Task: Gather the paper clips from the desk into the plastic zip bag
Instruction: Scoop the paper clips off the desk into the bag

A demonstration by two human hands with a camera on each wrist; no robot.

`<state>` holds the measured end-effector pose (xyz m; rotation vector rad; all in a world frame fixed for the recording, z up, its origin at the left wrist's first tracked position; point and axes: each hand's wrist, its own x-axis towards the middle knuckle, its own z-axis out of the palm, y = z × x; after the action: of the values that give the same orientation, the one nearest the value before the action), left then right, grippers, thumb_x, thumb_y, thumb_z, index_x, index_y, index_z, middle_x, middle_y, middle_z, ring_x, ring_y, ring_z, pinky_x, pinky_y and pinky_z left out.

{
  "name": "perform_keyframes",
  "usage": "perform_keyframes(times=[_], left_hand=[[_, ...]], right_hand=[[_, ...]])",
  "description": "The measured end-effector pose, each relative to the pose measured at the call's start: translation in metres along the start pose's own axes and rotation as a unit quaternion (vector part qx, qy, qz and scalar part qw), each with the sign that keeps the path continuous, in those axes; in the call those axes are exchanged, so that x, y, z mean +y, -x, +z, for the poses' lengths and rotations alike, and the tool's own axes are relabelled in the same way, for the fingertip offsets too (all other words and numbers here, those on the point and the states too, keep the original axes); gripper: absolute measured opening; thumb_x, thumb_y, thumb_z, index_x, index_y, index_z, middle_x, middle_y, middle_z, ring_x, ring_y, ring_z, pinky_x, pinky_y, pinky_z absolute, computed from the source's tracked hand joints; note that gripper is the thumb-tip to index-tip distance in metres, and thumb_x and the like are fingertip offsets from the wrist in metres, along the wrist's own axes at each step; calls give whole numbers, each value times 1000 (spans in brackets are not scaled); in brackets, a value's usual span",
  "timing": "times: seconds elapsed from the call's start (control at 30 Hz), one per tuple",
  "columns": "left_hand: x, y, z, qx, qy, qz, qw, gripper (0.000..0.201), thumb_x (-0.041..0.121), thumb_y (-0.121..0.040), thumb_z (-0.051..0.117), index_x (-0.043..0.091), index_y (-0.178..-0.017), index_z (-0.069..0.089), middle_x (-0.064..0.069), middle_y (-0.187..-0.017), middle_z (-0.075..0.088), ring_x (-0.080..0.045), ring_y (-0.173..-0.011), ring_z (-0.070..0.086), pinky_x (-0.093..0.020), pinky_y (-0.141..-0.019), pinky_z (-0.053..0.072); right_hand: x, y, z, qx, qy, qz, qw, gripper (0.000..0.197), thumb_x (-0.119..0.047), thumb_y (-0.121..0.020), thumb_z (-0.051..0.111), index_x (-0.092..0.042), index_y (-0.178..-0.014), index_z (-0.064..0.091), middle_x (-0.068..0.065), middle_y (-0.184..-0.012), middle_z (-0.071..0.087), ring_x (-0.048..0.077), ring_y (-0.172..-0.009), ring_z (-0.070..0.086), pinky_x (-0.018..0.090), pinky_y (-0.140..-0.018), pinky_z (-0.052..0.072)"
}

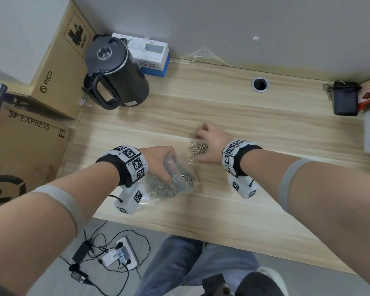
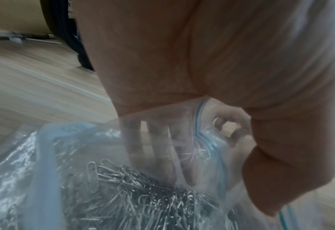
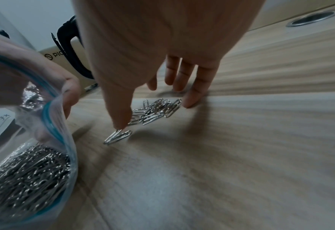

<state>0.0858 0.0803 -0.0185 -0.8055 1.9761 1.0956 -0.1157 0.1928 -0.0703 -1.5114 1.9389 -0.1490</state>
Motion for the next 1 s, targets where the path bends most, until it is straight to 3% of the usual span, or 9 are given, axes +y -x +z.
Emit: perform_keyframes(times=[0.07, 0.17, 0.33, 0.43, 0.63, 0.8, 1.0], left_hand=[[0, 1, 1, 0, 6, 0, 1000, 66, 21, -67, 88, 27, -120, 49, -1, -110, 64, -21, -100, 66, -31, -65, 57], [-1, 0, 2, 5, 10, 1, 1000, 68, 21, -66, 90, 27, -120, 48, -2, -109, 64, -21, -99, 67, -27, -58, 52], [-1, -2, 4, 27, -8, 10, 1000, 66, 26, -66, 90, 27, -118, 49, 4, -106, 61, -15, -96, 62, -28, -74, 52], [-1, -4, 6, 29, -8, 10, 999, 65, 26, -67, 91, 26, -117, 49, 6, -105, 59, -13, -93, 60, -26, -74, 50], [0, -4, 6, 24, 0, 10, 1000, 65, 23, -67, 90, 22, -117, 50, 4, -99, 61, -13, -87, 59, -28, -71, 50], [-3, -6, 6, 29, 2, 8, 1000, 64, 23, -65, 90, 26, -114, 50, 3, -97, 63, -14, -82, 61, -28, -65, 49], [-2, -8, 6, 31, -11, 1, 999, 67, 28, -62, 92, 28, -115, 51, 2, -102, 64, -18, -96, 65, -37, -80, 55]], right_hand=[[-3, 2, 0, 6, 12, 0, 1000, 94, -61, -59, 80, -22, -137, 48, 3, -127, 39, 22, -117, 39, 35, -98, 42], [-10, 4, 6, 2, 34, -8, 999, 96, -64, -56, 79, -25, -137, 47, 3, -129, 40, 24, -120, 37, 38, -100, 42], [-18, 1, 14, 12, 48, 1, 999, 72, -56, -64, 79, -24, -121, 51, 2, -124, 40, 25, -113, 39, 40, -90, 48], [-17, -2, 13, 0, 41, -8, 999, 57, -48, -71, 76, -23, -116, 52, 2, -121, 40, 23, -110, 39, 42, -88, 50], [-23, -1, 19, 22, 42, 3, 999, 65, -64, -64, 71, -22, -110, 54, 3, -117, 41, 22, -109, 39, 38, -84, 48], [-24, -2, 22, 18, 34, -1, 999, 44, -49, -79, 69, -22, -110, 55, 5, -119, 42, 26, -112, 39, 41, -90, 47], [-15, -5, 21, 9, 1, -13, 1000, 19, -28, -86, 67, -20, -103, 64, 5, -112, 46, 25, -108, 42, 42, -92, 46]])
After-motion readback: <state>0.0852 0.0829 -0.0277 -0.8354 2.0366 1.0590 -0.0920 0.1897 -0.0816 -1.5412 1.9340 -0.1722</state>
